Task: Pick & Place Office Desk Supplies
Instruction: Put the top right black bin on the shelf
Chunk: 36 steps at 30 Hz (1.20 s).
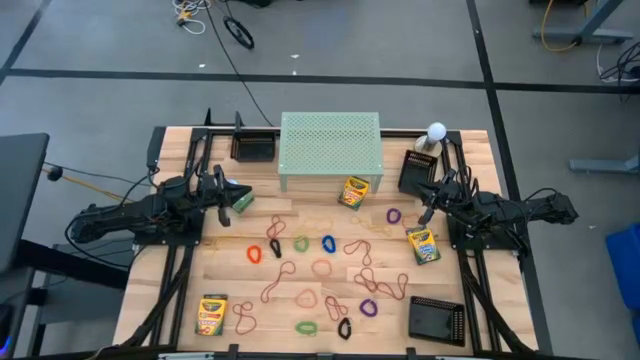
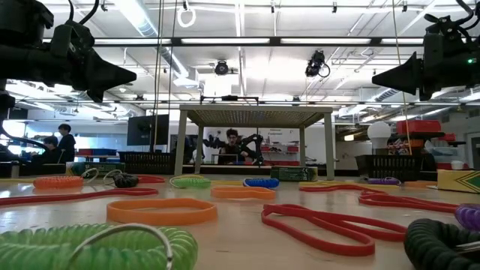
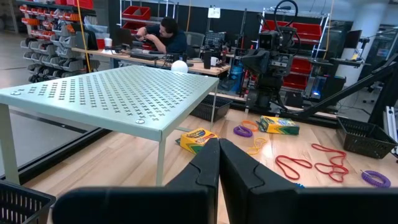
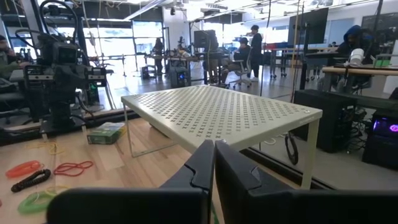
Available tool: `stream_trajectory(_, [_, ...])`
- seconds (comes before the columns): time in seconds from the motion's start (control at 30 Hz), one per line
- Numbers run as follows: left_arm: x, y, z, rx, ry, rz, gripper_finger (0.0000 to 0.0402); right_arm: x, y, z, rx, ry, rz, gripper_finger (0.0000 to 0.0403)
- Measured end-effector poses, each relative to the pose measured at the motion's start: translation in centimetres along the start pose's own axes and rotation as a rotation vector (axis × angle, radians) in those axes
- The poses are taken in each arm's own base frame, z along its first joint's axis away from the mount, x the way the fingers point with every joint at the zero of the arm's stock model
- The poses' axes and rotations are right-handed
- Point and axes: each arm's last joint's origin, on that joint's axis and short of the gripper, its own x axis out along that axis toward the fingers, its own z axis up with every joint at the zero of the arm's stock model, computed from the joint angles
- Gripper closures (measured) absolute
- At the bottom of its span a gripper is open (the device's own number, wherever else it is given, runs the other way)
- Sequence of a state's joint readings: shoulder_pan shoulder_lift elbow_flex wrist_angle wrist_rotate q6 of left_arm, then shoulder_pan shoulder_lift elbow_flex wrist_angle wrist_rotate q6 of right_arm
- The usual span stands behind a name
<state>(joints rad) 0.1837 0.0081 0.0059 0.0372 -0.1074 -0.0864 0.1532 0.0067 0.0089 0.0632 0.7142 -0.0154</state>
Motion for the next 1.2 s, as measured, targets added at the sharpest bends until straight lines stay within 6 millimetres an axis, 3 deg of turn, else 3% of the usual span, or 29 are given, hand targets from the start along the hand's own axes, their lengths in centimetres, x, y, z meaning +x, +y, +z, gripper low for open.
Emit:
stream_trajectory(0.23, [0.0,0.0,0.0,0.000,0.000,0.000,0.0390,-0.1,-0.1,1.2,0.013,-0.105,-0.004,0.0380])
stream_trajectory(0.53, [0.0,0.0,0.0,0.000,0.000,0.000,0.0390,-0.5,-0.1,3.7,0.229,-0.307,0.130,0.0382])
stream_trajectory(0.87, [0.0,0.0,0.0,0.000,-0.001,-0.003,0.0390,1.2,0.8,5.2,0.323,0.195,-0.186,0.0399])
stream_trajectory(1.03, [0.0,0.0,0.0,0.000,-0.001,-0.003,0.0390,2.3,1.5,4.8,0.359,0.422,-0.396,0.0400])
stream_trajectory(1.2, [0.0,0.0,0.0,0.000,-0.002,-0.003,0.0390,2.5,0.8,4.2,0.439,0.642,-0.678,0.0400])
